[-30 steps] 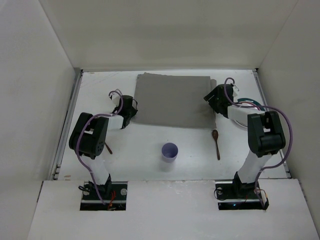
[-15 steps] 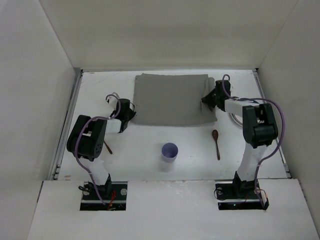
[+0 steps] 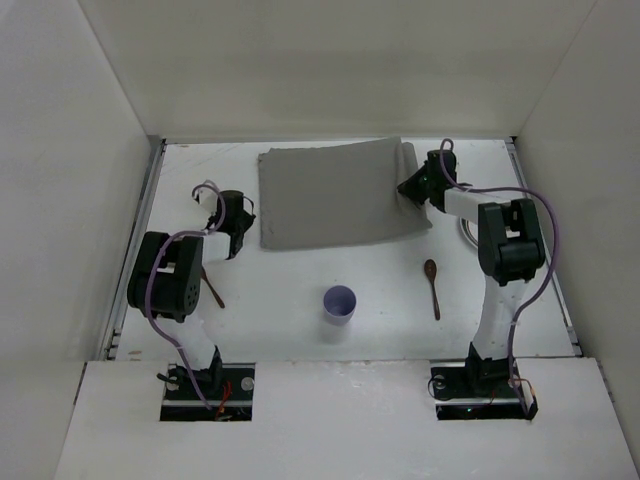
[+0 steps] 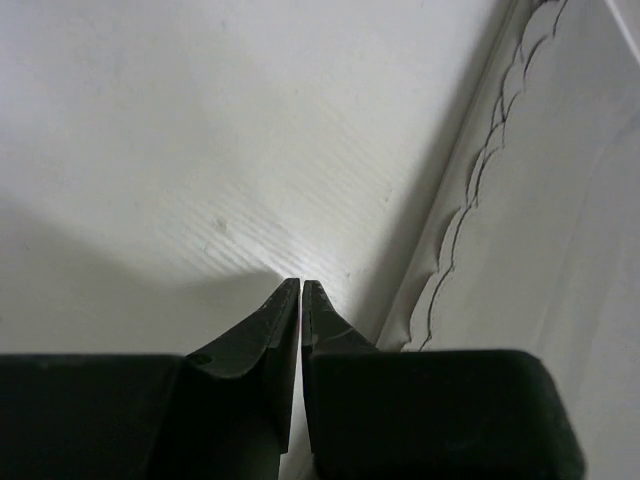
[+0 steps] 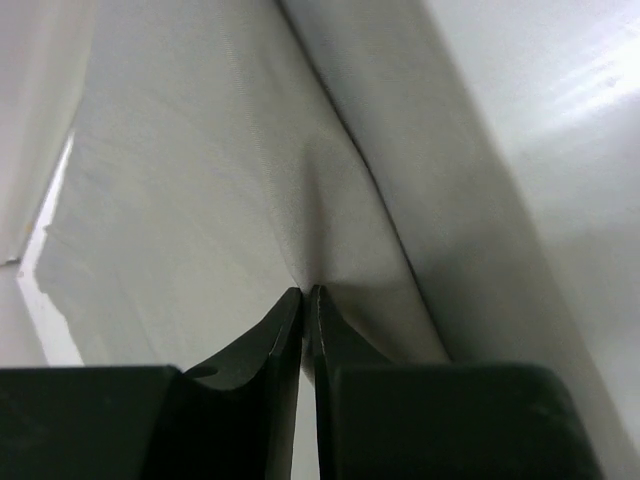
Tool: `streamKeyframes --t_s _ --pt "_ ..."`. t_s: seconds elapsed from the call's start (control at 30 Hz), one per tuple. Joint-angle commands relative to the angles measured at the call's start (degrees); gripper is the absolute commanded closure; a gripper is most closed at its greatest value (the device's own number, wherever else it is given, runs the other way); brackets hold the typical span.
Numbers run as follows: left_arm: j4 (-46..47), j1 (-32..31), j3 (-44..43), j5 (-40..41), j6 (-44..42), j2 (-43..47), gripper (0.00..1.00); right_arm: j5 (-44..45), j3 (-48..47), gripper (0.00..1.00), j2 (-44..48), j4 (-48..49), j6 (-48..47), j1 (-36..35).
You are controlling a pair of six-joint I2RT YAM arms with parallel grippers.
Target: Set the dinner table for one person
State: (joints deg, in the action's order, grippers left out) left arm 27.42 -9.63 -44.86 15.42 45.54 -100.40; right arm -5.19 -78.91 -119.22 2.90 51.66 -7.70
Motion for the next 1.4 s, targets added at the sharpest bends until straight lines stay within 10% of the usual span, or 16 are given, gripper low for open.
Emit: streamKeyframes --t_s 0.0,0.17,0.33,0.53,0.63,0.83,1.17,1.37 --pt "-0.2 0.4 -2.9 0.8 -0.2 0.0 0.97 3.4 4.0 0.86 5.4 -0.1 -1.6 -0.4" --pt "-2.7 -2.3 0.3 -0.1 -1.6 5.1 0.8 8.3 6.6 0.68 7.5 0.4 -1.3 0.7" --pt "-9.2 -5.1 3.3 -2.2 -4.4 10.0 0.53 15.4 9.9 0.28 12.5 1.7 -3.3 1.9" --pt "-10.2 -6.8 3.4 -2.8 -5.2 8.4 0.59 23.6 15.2 0.15 23.2 3.8 -6.4 0.4" --pt "-10.2 -6.8 1.3 -2.2 -5.1 5.8 0.76 25.0 18.6 0.22 27.4 6.0 -6.7 -1.6" --pt "-7.2 -5.3 -0.6 1.5 -2.4 3.5 0.94 24.6 24.5 0.73 29.8 8.5 -5.5 -6.3" --pt "-5.0 -1.8 2.6 3.0 -0.2 4.5 0.96 14.9 24.7 0.74 19.5 11.6 0.6 -8.1" --pt "-4.5 -2.1 2.5 2.5 -0.8 5.4 0.74 18.5 26.7 0.72 20.7 11.3 2.6 -8.1"
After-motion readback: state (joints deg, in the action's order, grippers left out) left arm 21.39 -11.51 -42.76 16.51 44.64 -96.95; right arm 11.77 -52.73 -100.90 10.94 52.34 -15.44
